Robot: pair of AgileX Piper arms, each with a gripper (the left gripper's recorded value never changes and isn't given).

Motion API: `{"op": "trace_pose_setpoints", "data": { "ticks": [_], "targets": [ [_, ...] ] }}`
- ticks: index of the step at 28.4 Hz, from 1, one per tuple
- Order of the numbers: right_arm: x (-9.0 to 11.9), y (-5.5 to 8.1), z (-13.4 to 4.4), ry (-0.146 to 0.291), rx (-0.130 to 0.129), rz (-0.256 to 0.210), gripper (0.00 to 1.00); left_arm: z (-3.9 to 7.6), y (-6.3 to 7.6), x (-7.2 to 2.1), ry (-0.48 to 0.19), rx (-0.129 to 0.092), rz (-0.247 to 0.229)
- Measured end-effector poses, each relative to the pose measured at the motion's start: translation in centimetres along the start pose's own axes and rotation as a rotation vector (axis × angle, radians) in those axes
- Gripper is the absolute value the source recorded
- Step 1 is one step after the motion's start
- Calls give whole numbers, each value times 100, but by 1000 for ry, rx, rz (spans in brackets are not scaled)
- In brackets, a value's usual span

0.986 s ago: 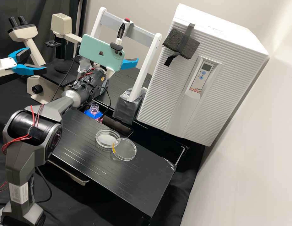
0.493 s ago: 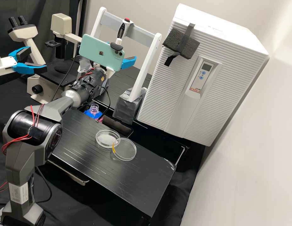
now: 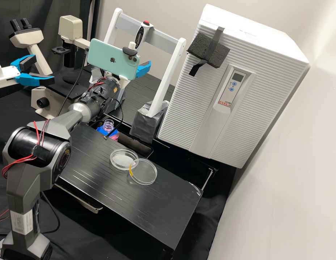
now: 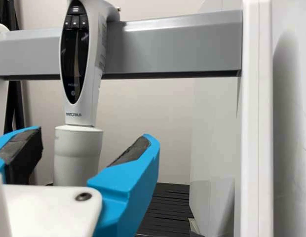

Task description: Use the pipette

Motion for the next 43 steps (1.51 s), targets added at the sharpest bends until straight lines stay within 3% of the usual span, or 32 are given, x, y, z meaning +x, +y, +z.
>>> {"op": "trace_pose_setpoints", "data": {
  "ticks": [5,9,17,43],
  "targets": [
    [0,-3,-2,0,-10,0,0,-13,-29,9,4,-2,-10],
    [-2,-10,-7,-4,8,1,0,-19,-43,13,5,-3,-15],
    [-2,-16,-13,-3,10,0,0,-19,-43,13,5,-3,-15],
    [-43,10,-28,-3,-5,5,0,19,-98,39,-9,-12,-32]
  ]
}}
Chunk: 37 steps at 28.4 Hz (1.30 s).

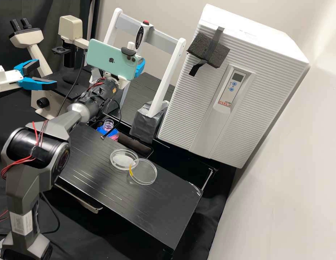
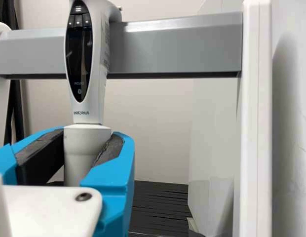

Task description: Use the pipette

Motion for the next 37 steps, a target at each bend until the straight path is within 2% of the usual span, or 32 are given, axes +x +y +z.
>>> {"op": "trace_pose_setpoints", "data": {
  "ticks": [4,8,12,17,22,25,31,33,37],
  "targets": [
    [-12,22,-15,1,10,7,0,0,0,0,0,0,0],
    [-20,37,-26,3,9,11,0,0,0,0,0,0,0],
    [8,63,-41,0,-30,25,0,0,0,0,0,0,0],
    [61,103,-87,13,-59,42,0,-22,3,-7,8,1,1],
    [44,146,-122,25,-54,62,0,-33,7,-8,15,-3,4],
    [-40,159,-135,46,-55,101,0,-35,3,-7,16,-3,2],
    [-314,71,-187,103,3,173,0,-36,-12,-2,16,-5,-3],
    [-391,22,-185,109,21,186,0,-26,-39,13,16,-13,-9],
    [-526,-106,-117,102,22,173,0,13,-154,85,0,-29,-44]
  ]
}}
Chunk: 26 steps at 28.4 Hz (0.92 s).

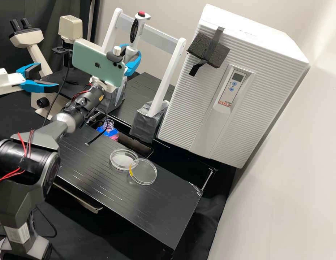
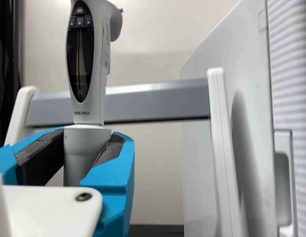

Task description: Use the pipette

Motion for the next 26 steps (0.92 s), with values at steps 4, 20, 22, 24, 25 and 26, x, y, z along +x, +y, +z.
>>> {"op": "trace_pose_setpoints", "data": {
  "ticks": [4,20,22,24,25,26],
  "targets": [
    [-99,-100,69,-17,-3,-24,0,75,-164,91,-31,-11,-56],
    [-243,-311,348,-77,18,32,0,253,-657,177,-53,0,-239],
    [-238,-349,387,-92,28,26,0,258,-681,179,-54,12,-246],
    [-234,-379,411,-98,35,19,0,255,-681,179,-50,15,-246],
    [-235,-389,421,-101,41,17,0,261,-683,179,-52,16,-246],
    [-239,-406,437,-105,42,12,0,262,-683,179,-50,20,-245]
  ]
}}
